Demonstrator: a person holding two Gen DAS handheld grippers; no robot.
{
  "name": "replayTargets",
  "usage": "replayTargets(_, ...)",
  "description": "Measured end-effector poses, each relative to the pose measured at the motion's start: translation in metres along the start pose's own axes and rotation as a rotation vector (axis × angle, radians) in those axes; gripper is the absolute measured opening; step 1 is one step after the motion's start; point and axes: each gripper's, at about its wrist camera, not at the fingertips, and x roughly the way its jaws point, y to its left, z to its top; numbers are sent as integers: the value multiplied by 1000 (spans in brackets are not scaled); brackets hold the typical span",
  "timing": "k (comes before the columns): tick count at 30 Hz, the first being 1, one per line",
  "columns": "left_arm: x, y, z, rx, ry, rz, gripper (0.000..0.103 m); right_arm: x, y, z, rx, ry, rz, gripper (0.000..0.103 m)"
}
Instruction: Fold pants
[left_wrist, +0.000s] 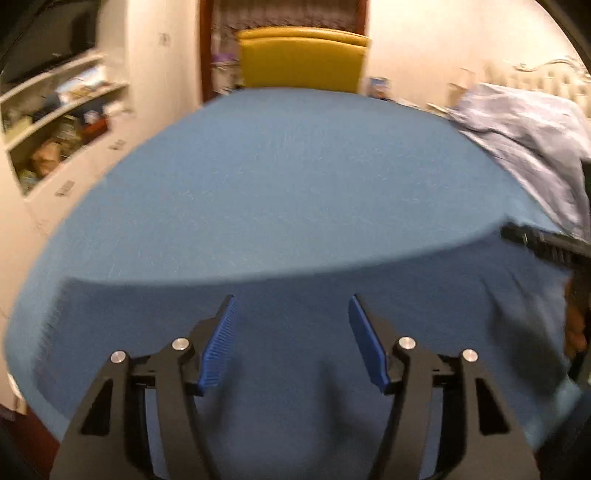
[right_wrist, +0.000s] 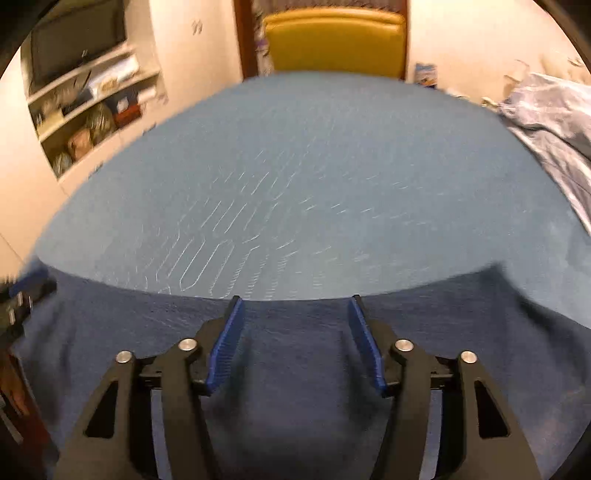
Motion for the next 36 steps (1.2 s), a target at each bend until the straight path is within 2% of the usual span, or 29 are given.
replayTargets(1,-6,-9,-7,-8,-5,-11,65,-14,-14,-3,23,-22,-16,70)
replayTargets(3,-15,-24,-20,-14,-4,2,76,-41,-59,-15,72,-32,-79,70)
replayTargets(4,-18,-31,-26,-14,0,15,78,-49,-81,-22,95,-24,-115,69)
replayTargets(5,-21,-35,-30,-13,-6,16,80,-56,-112,-28,119,-15,-140,65)
replayTargets(6,-25,-36,-35,-18,-18,5,83,-60,-141,-33,134,1,-176,56)
replayTargets(7,-29,-39,-39,-29,-22,3,84,-60,-164,-35,148,18,-217,53)
replayTargets(9,-35,-49,-47,-37,-20,1,84,-55,-213,-38,198,38,-254,53)
replayTargets(11,-34,-49,-45,-34,-18,22,83,-33,-249,-39,204,110,-283,46)
replayTargets(13,-36,-45,-41,-58,-23,61,83,-24,-269,-45,218,124,-323,43)
replayTargets(14,-37,-42,-42,-68,-13,85,83,-18,-281,-49,238,123,-296,43)
replayTargets(16,-38,-36,-43,-70,11,137,72,-14,-287,-55,224,111,-277,44)
replayTargets(17,-37,-34,-44,-68,25,171,61,-12,-285,-54,216,108,-283,44)
replayTargets(18,-37,-31,-45,-72,37,187,57,-12,-283,-54,216,106,-289,44)
replayTargets(20,-37,-24,-48,-103,56,145,55,-13,-286,-53,246,104,-283,44)
replayTargets(21,-37,-26,-49,-97,60,126,51,-18,-282,-57,263,102,-277,45)
replayTargets(23,-37,-38,-51,-48,53,84,48,-35,-278,-54,303,80,-281,50)
replayTargets(24,-36,-45,-53,-30,52,51,46,-51,-269,-54,303,53,-305,56)
replayTargets(25,-33,-52,-54,-20,56,17,46,-61,-263,-52,290,35,-320,57)
replayTargets(26,-31,-56,-56,-10,62,-13,46,-78,-243,-55,246,9,-306,59)
replayTargets(28,-21,-70,-61,41,84,-30,46,-102,-205,-61,163,-25,-257,71)
replayTargets(30,-8,-74,-68,79,126,-22,48,-121,-158,-73,84,-38,-209,72)
replayTargets(31,1,-69,-72,94,149,12,48,-125,-131,-82,46,-28,-160,72)
replayTargets(33,1,-52,-71,81,127,3,48,-124,-100,-91,27,-6,-94,72)
replayTargets(35,1,-32,-68,65,120,31,48,-116,-65,-101,18,37,-2,72)
replayTargets(36,1,-21,-67,48,115,24,47,-111,-49,-105,1,52,5,72)
